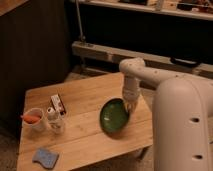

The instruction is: Drag the ceramic bowl in a circle

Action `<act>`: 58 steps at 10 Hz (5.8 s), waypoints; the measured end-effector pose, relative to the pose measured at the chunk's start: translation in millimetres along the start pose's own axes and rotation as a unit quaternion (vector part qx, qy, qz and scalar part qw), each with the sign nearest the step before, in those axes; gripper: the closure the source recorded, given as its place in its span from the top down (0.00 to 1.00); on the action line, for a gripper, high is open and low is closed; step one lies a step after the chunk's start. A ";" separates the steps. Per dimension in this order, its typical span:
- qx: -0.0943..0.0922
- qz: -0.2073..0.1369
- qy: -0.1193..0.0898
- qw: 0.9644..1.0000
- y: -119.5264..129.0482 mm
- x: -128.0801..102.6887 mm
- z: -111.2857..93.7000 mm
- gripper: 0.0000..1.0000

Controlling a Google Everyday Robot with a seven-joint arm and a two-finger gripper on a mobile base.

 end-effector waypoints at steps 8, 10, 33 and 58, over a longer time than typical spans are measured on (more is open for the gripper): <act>0.066 -0.059 -0.050 0.995 -52.2 -81.0 65.2 0.00; 0.088 -0.086 -0.068 0.990 -90.5 -76.7 85.8 0.00; 0.089 -0.115 0.065 0.987 -157.1 136.8 18.0 0.00; 0.193 -0.083 -0.031 0.977 -132.9 -66.3 123.6 0.00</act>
